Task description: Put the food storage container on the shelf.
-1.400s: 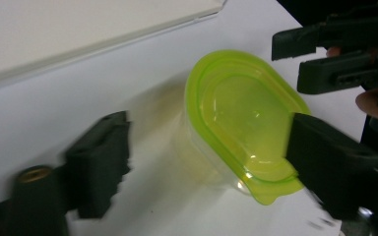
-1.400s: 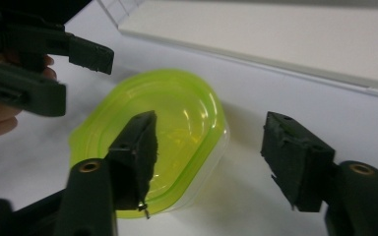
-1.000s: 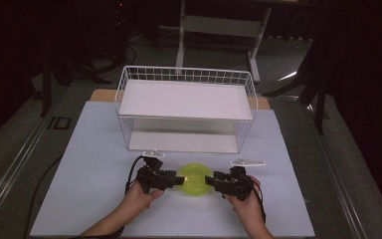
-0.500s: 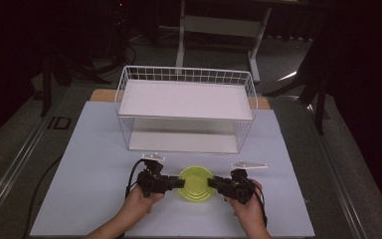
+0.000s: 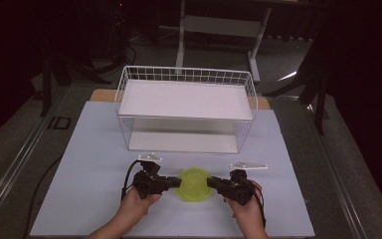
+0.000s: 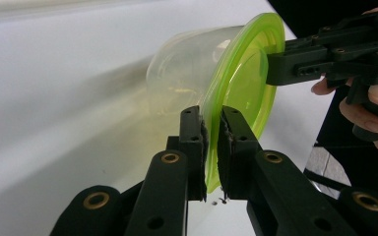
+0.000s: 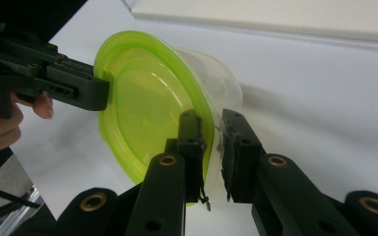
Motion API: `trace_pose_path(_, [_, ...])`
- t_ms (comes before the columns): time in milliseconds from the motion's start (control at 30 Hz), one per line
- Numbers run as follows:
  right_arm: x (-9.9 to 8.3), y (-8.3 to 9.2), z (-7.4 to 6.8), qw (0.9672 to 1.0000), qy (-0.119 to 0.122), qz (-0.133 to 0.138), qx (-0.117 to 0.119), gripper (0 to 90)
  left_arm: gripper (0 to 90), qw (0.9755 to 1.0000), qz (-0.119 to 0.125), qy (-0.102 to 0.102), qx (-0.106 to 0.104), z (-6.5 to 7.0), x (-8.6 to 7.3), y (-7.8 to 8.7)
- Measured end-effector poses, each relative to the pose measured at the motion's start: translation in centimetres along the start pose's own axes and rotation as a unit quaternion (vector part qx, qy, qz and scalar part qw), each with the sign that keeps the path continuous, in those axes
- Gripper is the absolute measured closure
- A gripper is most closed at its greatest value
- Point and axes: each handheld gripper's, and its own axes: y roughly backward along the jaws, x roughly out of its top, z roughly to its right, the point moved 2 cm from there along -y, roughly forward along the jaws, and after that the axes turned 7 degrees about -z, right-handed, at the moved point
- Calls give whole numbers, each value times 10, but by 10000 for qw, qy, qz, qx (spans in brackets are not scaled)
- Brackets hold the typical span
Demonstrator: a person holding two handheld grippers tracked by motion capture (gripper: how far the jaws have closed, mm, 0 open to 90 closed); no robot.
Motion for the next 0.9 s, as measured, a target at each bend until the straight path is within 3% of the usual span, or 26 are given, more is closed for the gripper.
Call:
trace_pose_path(200, [15, 1, -4, 9999, 92, 144, 13, 799, 830, 9997, 209, 106, -105, -9, 8, 10])
trace_pose_path(433, [40, -9, -9, 9994, 177, 313, 20, 802, 828, 9988, 453, 180, -1, -26, 21, 23])
trace_pose_path(667, [55, -17, -8, 9990, 167, 407, -55, 800, 827, 9978, 633, 207, 24, -37, 31, 26])
trace_pose_path(900, [68, -31, -1, 9986, 157, 404, -296, 796, 826, 9973, 642, 160, 327, -45, 42, 21])
